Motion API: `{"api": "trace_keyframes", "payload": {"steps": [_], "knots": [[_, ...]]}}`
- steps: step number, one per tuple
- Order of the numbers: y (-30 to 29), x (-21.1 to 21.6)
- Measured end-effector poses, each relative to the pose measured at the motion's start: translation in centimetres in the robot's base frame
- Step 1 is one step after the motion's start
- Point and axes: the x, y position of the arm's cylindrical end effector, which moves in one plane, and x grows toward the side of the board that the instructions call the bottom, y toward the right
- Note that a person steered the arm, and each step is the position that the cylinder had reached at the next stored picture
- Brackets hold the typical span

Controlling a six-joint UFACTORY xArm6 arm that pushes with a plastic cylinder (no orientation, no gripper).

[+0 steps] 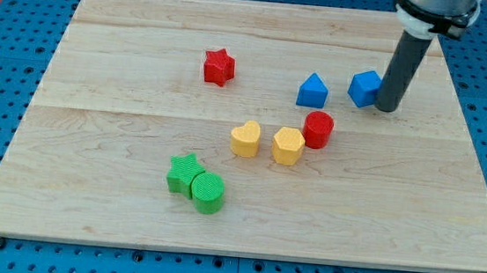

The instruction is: Push the blue cube towards the blue triangle

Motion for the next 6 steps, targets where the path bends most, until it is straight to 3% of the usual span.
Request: {"api": "trace_keyframes", "payload": {"steps": [1,3,4,5,6], "knots": [[0.0,-0.1],[-14.4,-1.9],[-9.5,-2.6],[0.9,-4.6],[0.6,-7.2]]}}
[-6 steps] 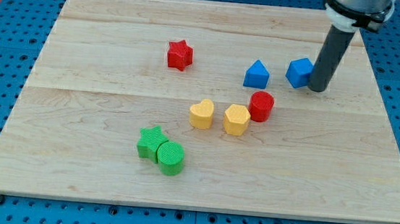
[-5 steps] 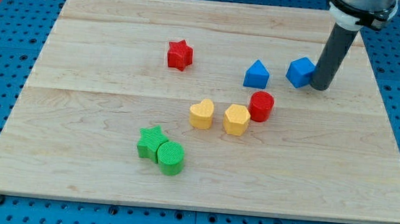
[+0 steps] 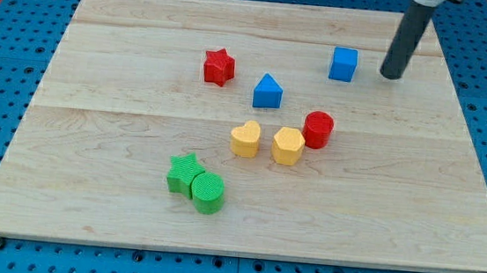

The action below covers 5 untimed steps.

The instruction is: Push the blue cube towards the blue triangle

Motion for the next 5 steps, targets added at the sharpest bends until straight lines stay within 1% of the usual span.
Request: {"api": "trace_keyframes", "payload": {"steps": [1,2,3,5], "knots": [[-3.3,-2.2],[-10.6,-1.4],[-16.3,-1.0],[-16.5,-1.0]]}}
